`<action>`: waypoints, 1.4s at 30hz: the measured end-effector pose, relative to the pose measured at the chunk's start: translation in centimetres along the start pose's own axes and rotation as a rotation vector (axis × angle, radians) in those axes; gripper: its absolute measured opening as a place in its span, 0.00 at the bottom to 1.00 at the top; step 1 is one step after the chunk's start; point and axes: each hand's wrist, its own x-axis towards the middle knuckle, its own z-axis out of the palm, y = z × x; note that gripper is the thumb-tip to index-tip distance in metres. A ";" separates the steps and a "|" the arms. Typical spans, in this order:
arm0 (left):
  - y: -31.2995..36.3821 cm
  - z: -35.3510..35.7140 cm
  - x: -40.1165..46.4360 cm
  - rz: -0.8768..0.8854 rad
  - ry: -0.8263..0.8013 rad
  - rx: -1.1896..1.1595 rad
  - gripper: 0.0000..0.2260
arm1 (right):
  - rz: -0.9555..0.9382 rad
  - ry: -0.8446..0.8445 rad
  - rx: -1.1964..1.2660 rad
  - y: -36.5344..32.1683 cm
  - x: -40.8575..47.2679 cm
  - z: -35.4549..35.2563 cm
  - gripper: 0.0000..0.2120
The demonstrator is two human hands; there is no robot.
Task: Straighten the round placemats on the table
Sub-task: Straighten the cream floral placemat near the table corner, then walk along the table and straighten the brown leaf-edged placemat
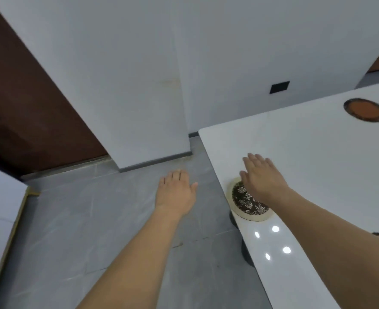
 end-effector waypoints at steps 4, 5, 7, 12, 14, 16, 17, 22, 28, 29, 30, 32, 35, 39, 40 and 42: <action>-4.0 -9.7 -3.9 -0.001 0.120 0.041 0.27 | -0.169 0.041 0.119 -8.7 -3.5 -7.5 0.26; -5.0 -12.0 -5.0 -0.014 0.166 0.050 0.27 | -0.201 0.055 0.141 -10.7 -4.4 -9.2 0.27; -7.3 -15.9 -7.2 -0.046 0.261 0.073 0.27 | -0.249 0.079 0.169 -14.4 -6.0 -12.4 0.27; -12.7 -21.5 -11.0 -0.118 0.331 0.084 0.27 | -0.312 0.103 0.154 -20.1 -8.1 -16.7 0.28; -14.4 -22.7 -11.5 -0.136 0.316 0.101 0.27 | -0.312 0.076 0.132 -21.1 -7.9 -17.2 0.29; -15.9 -23.7 -11.0 -0.149 0.318 0.116 0.27 | -0.306 0.059 0.101 -22.0 -6.8 -17.7 0.29; -16.6 -24.2 -10.3 -0.155 0.319 0.113 0.27 | -0.306 0.058 0.099 -22.5 -5.9 -18.1 0.29; -18.9 -26.8 -5.0 -0.161 0.316 0.106 0.27 | -0.371 0.056 0.122 -24.7 0.0 -19.5 0.29; -20.6 -29.8 2.6 -0.128 0.309 0.130 0.27 | -0.373 0.077 0.124 -26.2 8.4 -22.1 0.29; -21.0 -30.1 3.8 -0.123 0.316 0.120 0.27 | -0.363 0.086 0.142 -26.7 9.7 -22.4 0.29; -21.4 -30.3 4.8 -0.115 0.309 0.129 0.26 | -0.358 0.083 0.152 -27.1 10.9 -22.5 0.29; -22.4 -30.3 6.8 -0.099 0.277 0.179 0.27 | -0.365 0.056 0.136 -28.1 12.9 -22.4 0.29; -24.6 -30.7 10.4 -0.096 0.265 0.180 0.26 | -0.395 0.023 0.105 -29.6 16.5 -22.0 0.29; -27.5 -31.2 16.3 -0.048 0.236 0.188 0.26 | -0.368 0.009 0.115 -31.9 22.4 -21.9 0.28; -28.3 -31.3 17.9 -0.028 0.213 0.192 0.26 | -0.357 0.012 0.118 -32.5 24.0 -21.9 0.28; -29.9 -31.5 21.1 0.023 0.189 0.190 0.26 | -0.333 0.028 0.129 -33.6 26.9 -21.8 0.28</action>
